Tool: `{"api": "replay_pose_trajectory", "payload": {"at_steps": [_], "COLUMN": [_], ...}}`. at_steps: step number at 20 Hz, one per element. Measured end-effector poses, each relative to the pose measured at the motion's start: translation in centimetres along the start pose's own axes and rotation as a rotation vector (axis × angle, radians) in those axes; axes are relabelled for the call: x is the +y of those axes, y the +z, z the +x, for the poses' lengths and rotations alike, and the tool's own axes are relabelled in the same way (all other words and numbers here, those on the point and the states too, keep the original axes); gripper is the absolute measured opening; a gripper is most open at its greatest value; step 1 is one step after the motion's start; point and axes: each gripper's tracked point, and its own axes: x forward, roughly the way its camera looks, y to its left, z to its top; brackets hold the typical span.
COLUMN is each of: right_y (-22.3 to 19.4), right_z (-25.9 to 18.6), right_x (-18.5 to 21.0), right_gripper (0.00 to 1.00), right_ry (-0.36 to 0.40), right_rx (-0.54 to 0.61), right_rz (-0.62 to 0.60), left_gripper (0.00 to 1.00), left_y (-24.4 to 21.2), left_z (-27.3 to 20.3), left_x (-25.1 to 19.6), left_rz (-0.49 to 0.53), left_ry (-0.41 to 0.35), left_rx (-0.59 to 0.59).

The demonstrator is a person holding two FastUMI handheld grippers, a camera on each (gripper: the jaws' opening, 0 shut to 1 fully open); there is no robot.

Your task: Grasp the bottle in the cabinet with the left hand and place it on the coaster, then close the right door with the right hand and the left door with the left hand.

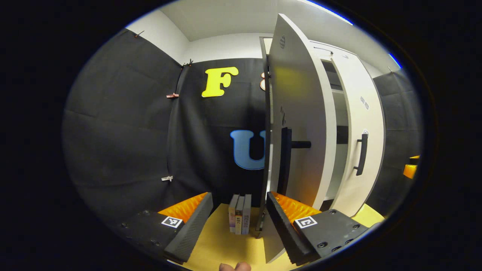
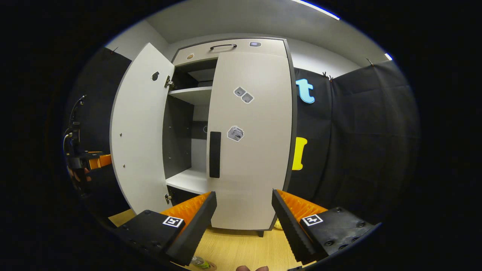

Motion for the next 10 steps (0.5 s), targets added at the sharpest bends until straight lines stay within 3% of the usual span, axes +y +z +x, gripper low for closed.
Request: {"api": "replay_pose_trajectory", "payload": {"at_steps": [8,9,10], "right_y": [-0.4,-0.4,-0.3], "right_z": [-0.7,-0.8,-0.8], "right_x": [-3.7,-4.2,-4.9], "right_gripper": [0.98,0.98,0.98], "right_ry": [-0.019,-0.027,-0.038], "right_rx": [0.011,0.009,0.006], "right_rz": [0.026,0.024,0.024], "left_gripper": [0.93,0.89,0.93], "left_y": [-0.2,-0.3,-0.3], "left_z": [0.9,1.2,1.6], "left_x": [-8.8,-10.0,-11.2], "left_rz": [-0.005,-0.015,-0.022], "left_ry": [-0.122,-0.142,-0.165], "left_rx": [-0.003,0.002,0.006]}}
